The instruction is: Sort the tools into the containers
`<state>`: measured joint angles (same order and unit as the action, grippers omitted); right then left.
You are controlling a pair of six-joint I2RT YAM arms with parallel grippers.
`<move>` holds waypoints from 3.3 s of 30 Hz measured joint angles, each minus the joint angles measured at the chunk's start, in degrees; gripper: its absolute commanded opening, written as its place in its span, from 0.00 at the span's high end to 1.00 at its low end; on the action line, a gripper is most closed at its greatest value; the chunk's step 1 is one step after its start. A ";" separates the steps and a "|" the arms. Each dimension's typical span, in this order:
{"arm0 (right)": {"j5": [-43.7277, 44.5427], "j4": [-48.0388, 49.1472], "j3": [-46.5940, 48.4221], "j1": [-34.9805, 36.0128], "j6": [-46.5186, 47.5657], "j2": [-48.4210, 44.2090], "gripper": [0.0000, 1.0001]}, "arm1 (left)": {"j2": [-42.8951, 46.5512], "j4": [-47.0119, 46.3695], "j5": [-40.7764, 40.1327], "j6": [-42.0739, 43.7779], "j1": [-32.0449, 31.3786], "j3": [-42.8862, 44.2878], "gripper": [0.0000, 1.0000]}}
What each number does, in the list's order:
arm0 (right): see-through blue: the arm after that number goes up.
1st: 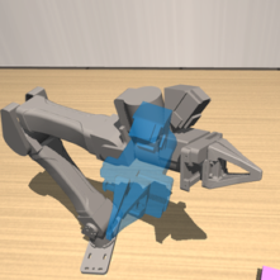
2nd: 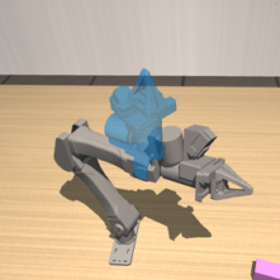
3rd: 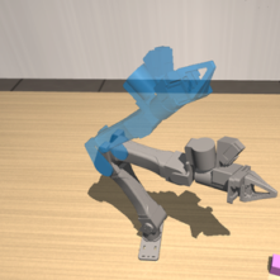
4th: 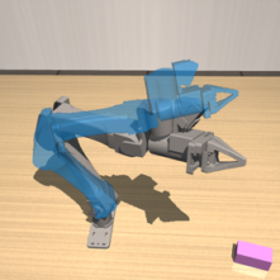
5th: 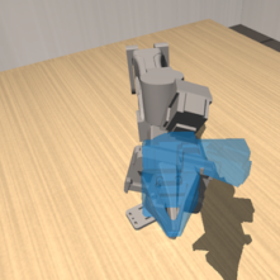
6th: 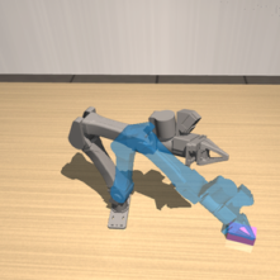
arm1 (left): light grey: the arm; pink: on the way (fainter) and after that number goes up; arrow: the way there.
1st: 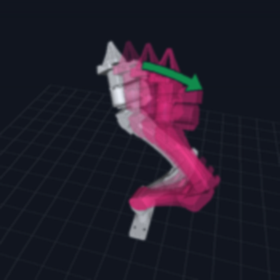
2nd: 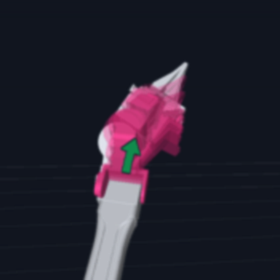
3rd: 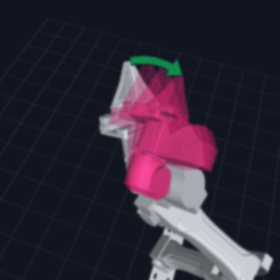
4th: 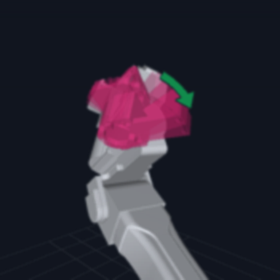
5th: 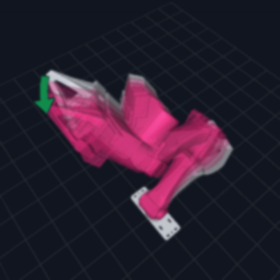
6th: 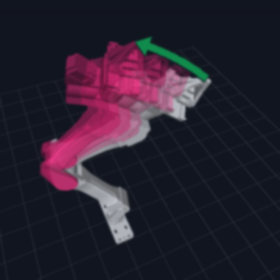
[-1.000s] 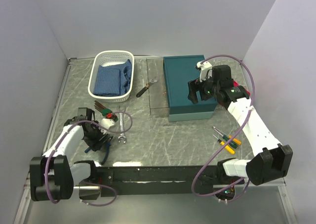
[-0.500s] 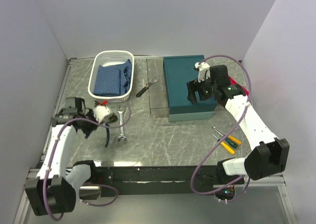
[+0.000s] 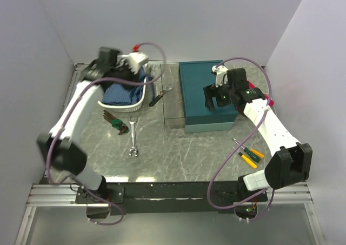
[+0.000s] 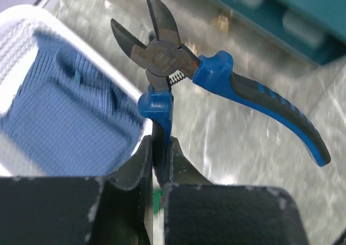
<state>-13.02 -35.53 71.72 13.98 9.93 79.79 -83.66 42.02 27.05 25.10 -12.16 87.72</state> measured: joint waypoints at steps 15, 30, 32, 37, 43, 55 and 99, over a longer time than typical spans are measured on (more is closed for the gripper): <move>6.97 1.79 0.28 0.00 -0.63 0.31 0.08 | -38.12 22.60 -34.18 -15.10 -20.68 45.24 0.99; 6.27 2.03 -1.20 0.00 -1.75 0.22 0.09 | -41.03 28.37 -41.92 -16.26 -25.42 44.74 0.99; 5.77 1.90 -1.88 0.00 -2.03 -0.09 0.09 | -41.48 29.03 -42.75 -15.08 -26.58 44.74 0.99; 4.33 1.25 -4.11 0.00 -2.84 -1.75 0.09 | -43.93 31.39 -45.57 -12.68 -28.61 47.78 0.99; 3.50 1.11 -4.72 0.00 -3.45 -3.15 0.09 | -44.72 31.69 -46.95 -12.35 -29.59 49.24 0.99; 2.12 1.25 -5.84 0.02 -4.33 -5.84 0.09 | -43.87 27.19 -53.02 -12.55 -31.43 53.86 0.10; 2.73 1.62 -5.25 1.27 -4.02 -3.65 0.06 | -11.15 3.76 -10.21 37.94 7.34 -16.79 0.09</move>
<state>-10.28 -33.91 66.48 15.25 5.91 76.14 -94.80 45.78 16.84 63.05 -4.82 70.94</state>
